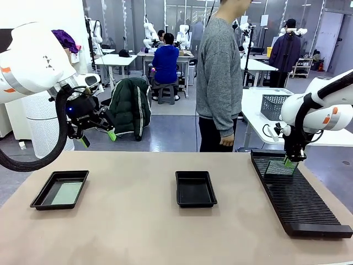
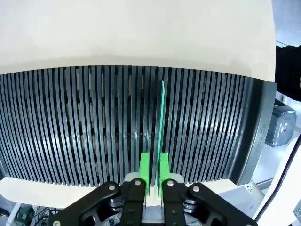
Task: Inspect and transfer BCBs to ESD trays.
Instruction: Pick up the Blank PCB from the PCB Rack and place it in the right ESD tray.
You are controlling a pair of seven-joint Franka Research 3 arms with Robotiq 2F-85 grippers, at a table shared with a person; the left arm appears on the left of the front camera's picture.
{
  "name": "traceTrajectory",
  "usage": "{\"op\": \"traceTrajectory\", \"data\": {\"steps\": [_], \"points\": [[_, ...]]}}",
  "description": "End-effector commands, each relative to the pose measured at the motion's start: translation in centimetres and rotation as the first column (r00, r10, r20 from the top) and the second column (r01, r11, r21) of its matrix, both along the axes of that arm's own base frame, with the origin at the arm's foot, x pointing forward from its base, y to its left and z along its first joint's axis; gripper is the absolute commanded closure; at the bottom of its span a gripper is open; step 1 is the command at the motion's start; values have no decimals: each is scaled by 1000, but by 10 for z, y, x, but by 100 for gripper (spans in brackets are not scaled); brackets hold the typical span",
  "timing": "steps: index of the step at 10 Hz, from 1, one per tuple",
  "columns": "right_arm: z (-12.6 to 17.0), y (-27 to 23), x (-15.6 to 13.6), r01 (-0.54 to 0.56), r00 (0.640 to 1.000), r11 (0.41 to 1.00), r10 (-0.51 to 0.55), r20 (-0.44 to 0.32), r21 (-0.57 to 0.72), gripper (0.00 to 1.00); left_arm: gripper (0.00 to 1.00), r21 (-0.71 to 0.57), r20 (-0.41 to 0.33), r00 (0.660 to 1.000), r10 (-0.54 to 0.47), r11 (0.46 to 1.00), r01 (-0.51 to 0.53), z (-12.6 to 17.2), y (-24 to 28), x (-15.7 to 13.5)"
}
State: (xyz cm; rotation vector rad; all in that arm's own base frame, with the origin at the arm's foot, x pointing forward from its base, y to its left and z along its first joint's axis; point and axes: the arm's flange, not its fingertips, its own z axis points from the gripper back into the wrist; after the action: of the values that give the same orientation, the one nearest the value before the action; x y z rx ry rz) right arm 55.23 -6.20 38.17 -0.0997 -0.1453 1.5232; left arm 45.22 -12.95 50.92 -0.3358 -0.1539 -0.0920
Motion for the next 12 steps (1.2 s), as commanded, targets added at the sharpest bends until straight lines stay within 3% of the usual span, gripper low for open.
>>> {"op": "traceTrajectory", "data": {"steps": [1,2,3,8,12], "points": [[-7,0,0,21,1000,1000,-21,-16,-11,95,0,1,1,1000,0,1000,0,0,0,-3],[-7,0,-1,20,1000,1000,-20,-16,-12,94,0,1,1,1000,0,1000,0,0,0,-3],[-7,0,0,20,1000,1000,-20,-17,-13,100,0,1,1,1000,0,1000,0,0,0,-3],[-4,1,-2,24,1000,1000,-24,-4,-15,100,0,1,1,1000,0,1000,0,0,0,-3],[18,1,-11,42,999,999,-41,24,-22,100,0,1,1,1000,0,1000,0,0,0,-3]]}}
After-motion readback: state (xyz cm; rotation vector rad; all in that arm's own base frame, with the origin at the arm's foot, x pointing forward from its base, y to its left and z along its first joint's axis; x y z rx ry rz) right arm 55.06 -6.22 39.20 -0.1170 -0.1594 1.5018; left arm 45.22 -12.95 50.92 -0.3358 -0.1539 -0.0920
